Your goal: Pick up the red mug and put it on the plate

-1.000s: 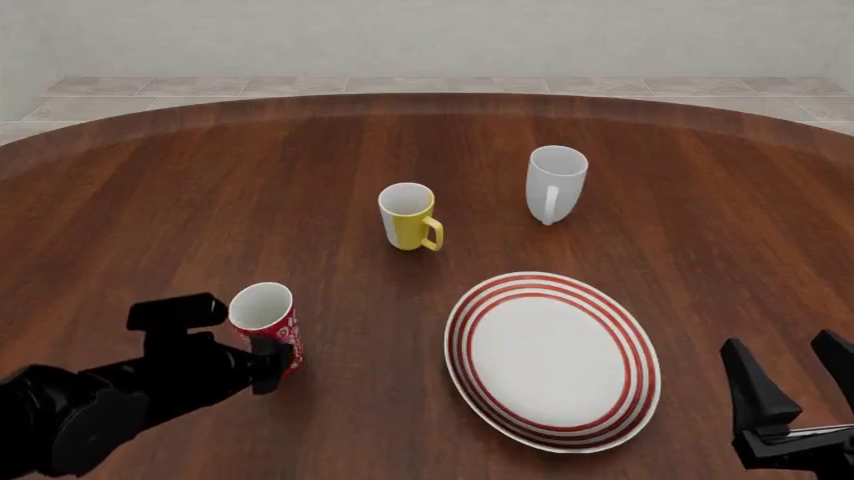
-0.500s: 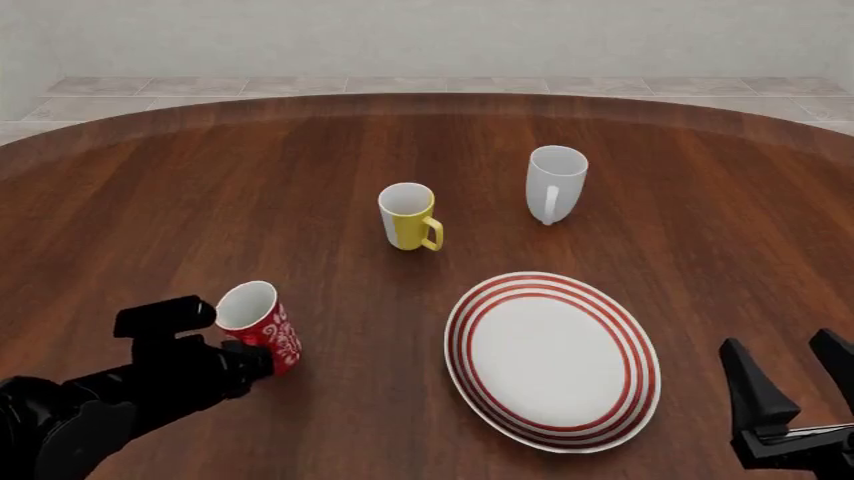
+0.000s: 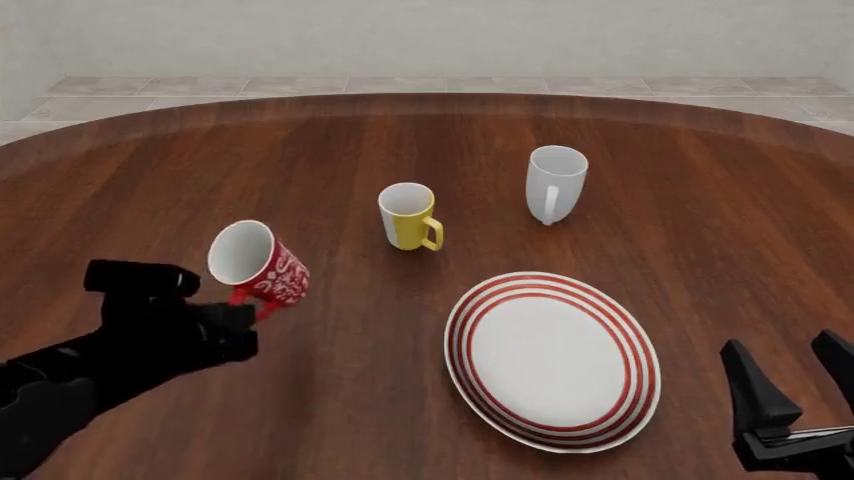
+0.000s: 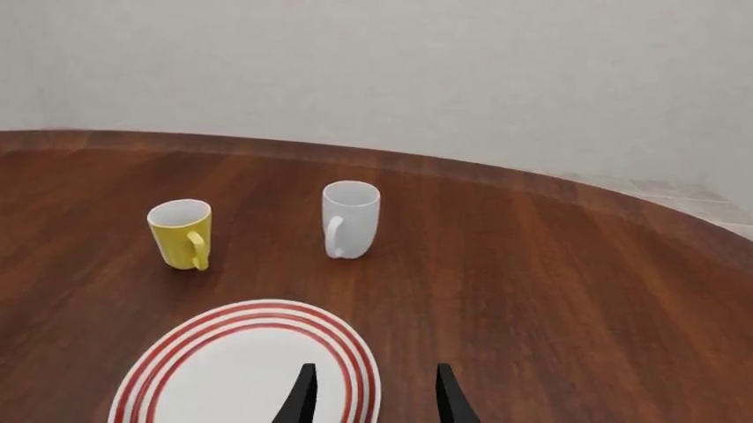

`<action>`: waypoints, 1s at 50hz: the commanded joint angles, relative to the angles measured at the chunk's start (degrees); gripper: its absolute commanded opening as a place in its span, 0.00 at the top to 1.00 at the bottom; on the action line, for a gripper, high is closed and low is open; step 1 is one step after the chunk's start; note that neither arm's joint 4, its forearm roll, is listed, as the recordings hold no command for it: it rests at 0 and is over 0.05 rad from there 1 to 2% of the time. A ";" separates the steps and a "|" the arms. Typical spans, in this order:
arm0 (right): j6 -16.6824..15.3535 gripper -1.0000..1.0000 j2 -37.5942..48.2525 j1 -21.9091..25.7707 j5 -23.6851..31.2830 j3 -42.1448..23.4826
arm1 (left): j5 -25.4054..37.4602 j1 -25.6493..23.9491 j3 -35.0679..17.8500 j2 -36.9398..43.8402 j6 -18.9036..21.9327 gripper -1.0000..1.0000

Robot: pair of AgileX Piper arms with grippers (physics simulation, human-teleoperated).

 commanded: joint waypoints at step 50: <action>0.06 0.00 0.01 -0.61 -0.21 0.00 | -1.30 -32.14 -28.38 21.47 29.54 1.00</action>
